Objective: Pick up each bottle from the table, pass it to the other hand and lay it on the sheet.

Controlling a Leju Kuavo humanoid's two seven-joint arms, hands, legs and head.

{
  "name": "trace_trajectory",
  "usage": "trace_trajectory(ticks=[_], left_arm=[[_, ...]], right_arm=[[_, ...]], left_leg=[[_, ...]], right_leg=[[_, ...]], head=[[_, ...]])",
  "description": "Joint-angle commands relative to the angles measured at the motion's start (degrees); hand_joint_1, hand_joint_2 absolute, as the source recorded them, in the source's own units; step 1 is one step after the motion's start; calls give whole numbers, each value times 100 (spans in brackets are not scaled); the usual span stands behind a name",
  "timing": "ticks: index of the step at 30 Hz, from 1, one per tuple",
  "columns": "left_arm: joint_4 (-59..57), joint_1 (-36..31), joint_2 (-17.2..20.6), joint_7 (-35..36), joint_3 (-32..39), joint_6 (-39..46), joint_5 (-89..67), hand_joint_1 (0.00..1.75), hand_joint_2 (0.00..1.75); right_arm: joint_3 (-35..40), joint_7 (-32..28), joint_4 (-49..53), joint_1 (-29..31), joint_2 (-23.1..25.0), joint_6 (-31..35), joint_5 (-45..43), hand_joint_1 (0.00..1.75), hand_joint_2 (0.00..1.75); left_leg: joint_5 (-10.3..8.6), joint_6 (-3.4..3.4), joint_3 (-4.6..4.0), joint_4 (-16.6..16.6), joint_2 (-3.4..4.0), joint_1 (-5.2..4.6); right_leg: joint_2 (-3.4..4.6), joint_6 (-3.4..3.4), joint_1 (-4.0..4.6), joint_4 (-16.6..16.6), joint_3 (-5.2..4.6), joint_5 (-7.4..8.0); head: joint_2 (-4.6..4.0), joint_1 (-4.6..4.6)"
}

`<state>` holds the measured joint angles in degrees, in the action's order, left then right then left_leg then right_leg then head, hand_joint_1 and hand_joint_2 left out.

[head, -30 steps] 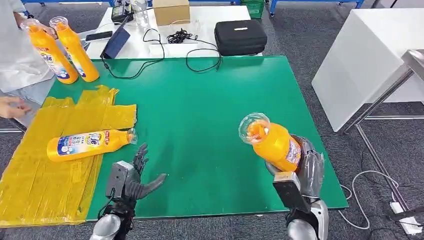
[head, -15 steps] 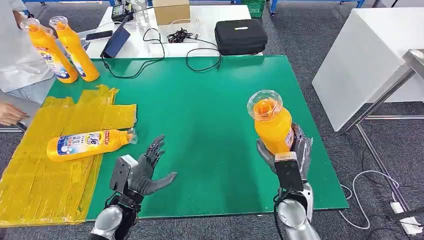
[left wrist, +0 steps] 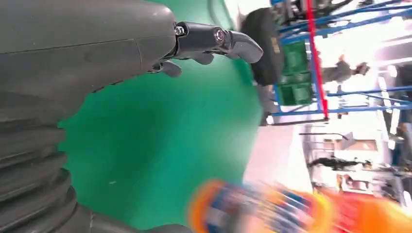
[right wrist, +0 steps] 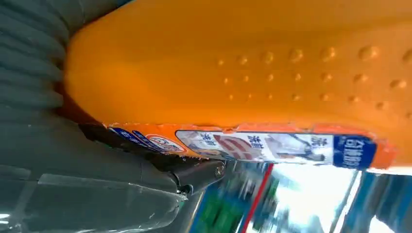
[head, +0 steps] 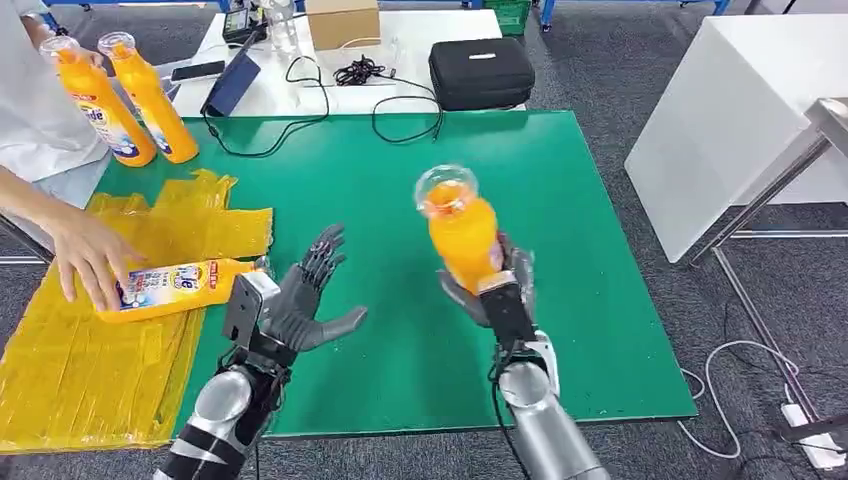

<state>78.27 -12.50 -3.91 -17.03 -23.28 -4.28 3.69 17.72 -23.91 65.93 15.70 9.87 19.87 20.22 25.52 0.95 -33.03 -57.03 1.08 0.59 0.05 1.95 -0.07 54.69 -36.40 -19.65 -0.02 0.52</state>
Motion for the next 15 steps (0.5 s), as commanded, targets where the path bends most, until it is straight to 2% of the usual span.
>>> trace_trajectory(ticks=[1,5,15], left_arm=[[-213,-519,218,19,-445,-1,76,0,175],[-226,-532,227,-11,-483,-33,126,0,175],[-359,-772,88,-49,-789,-41,146,0,175]], right_arm=[[888,-97,-1815,800,322,148,153,175,175],[1004,-115,-1881,851,315,146,241,175,175],[1841,-24,-2870,1149,756,322,785,175,175]], left_leg=[[11,-4,25,4,1,2],[12,-1,23,3,-1,0],[12,-5,16,2,-7,-1]], right_leg=[[7,-5,1,2,16,-11],[2,-3,-1,3,13,-15],[-4,-7,-1,6,6,-18]], head=[[0,0],[0,-2],[0,-4]])
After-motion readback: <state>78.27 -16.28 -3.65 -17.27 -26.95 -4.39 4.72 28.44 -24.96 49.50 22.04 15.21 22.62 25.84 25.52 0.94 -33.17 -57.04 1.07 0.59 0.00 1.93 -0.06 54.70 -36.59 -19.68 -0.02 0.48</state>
